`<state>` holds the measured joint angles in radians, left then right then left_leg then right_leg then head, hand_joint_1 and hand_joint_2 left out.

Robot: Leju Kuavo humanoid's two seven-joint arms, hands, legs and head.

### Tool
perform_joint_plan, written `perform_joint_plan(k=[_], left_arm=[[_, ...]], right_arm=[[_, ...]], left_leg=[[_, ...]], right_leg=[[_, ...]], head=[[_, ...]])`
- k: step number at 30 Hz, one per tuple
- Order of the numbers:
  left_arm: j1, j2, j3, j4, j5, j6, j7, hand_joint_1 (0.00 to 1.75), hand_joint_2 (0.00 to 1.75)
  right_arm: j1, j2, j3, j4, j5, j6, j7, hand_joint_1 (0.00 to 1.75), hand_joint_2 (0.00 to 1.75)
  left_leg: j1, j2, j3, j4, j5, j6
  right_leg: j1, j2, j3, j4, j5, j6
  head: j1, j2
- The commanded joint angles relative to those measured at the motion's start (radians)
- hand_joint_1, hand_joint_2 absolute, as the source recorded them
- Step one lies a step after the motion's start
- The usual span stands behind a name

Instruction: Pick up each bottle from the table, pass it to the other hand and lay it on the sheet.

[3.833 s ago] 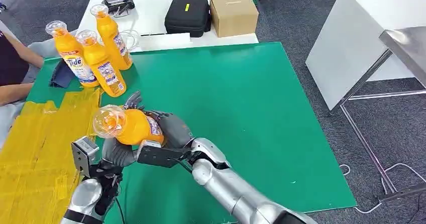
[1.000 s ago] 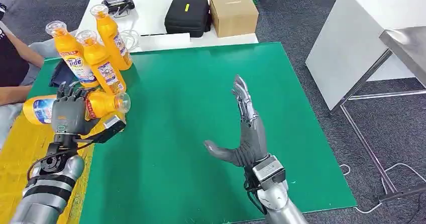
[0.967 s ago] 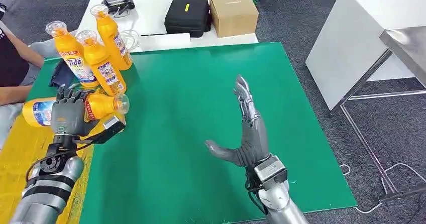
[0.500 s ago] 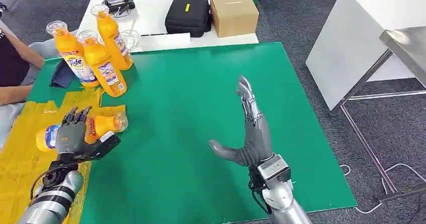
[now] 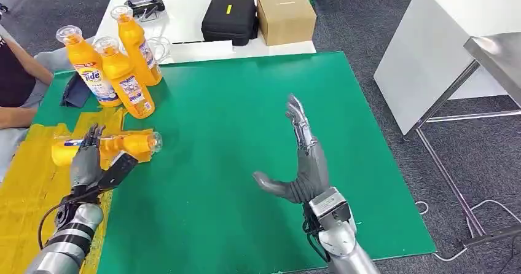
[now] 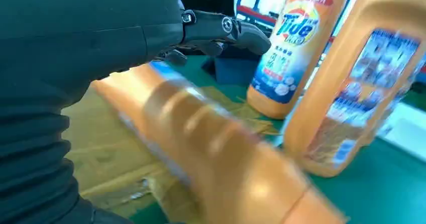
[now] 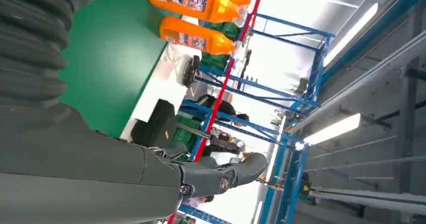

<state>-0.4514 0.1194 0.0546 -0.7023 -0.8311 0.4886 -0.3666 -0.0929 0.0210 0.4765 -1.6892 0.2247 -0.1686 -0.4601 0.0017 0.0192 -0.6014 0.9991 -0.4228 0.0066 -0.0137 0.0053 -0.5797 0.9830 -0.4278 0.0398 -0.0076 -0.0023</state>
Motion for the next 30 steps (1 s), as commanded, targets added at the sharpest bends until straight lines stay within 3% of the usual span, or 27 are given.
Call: perform_joint_plan(k=[1, 3, 6, 10, 13, 22, 30], left_arm=[[0.048, -0.05, 0.054, -0.177, 0.154, -0.107, -0.068, 0.0, 1.75], [0.065, -0.058, 0.06, -0.226, 0.218, -0.146, -0.091, 0.0, 1.75], [0.153, -0.08, 0.051, -0.454, 0.421, -0.3, -0.135, 0.0, 1.75], [0.323, -0.115, -0.016, -0.828, 0.646, -0.473, -0.113, 0.0, 1.75], [0.435, -0.133, -0.076, -0.959, 0.716, -0.491, -0.037, 0.0, 1.75], [0.564, -0.132, -0.177, -0.901, 0.846, -0.597, 0.008, 0.0, 1.75], [0.56, -0.132, -0.21, -0.883, 0.876, -0.6, 0.029, 0.0, 1.75]], right_arm=[[-0.014, -0.002, -0.017, 0.06, 0.005, 0.005, 0.005, 0.0, 1.75], [-0.011, -0.001, -0.019, 0.059, 0.006, 0.006, 0.006, 0.0, 1.75], [0.016, -0.002, -0.04, 0.047, -0.003, 0.011, 0.01, 0.0, 1.75], [0.091, -0.005, -0.106, 0.004, -0.066, 0.034, 0.026, 0.0, 1.75], [0.178, -0.004, -0.167, -0.042, -0.091, 0.029, 0.038, 0.0, 1.75], [0.282, -0.005, -0.21, -0.062, -0.103, 0.034, 0.053, 0.0, 1.75], [0.303, 0.012, -0.219, -0.082, -0.078, -0.027, 0.058, 0.0, 1.75]], left_leg=[[0.001, -0.002, 0.002, 0.0, -0.001, 0.0], [0.002, -0.003, 0.004, 0.001, -0.002, -0.001], [0.002, -0.003, 0.004, 0.001, -0.002, -0.001], [0.002, -0.003, 0.003, 0.002, -0.003, 0.0], [0.001, -0.004, 0.004, 0.001, -0.004, 0.0], [0.001, -0.002, 0.005, -0.001, -0.005, 0.0], [0.0, -0.003, 0.003, 0.0, -0.004, 0.001]], right_leg=[[0.001, -0.001, 0.003, -0.001, 0.0, -0.001], [0.002, -0.002, 0.005, -0.001, -0.001, -0.002], [0.002, -0.002, 0.005, -0.001, -0.002, -0.002], [0.002, -0.002, 0.004, -0.001, -0.002, -0.001], [0.001, -0.003, 0.006, -0.001, -0.004, -0.001], [0.001, -0.001, 0.006, -0.003, -0.002, -0.002], [0.0, -0.003, 0.004, -0.001, -0.002, -0.001]], head=[[0.0, 0.0], [0.0, 0.0], [0.0, 0.0], [0.0, 0.0], [0.0, 0.0], [0.0, 0.0], [0.0, 0.0]])
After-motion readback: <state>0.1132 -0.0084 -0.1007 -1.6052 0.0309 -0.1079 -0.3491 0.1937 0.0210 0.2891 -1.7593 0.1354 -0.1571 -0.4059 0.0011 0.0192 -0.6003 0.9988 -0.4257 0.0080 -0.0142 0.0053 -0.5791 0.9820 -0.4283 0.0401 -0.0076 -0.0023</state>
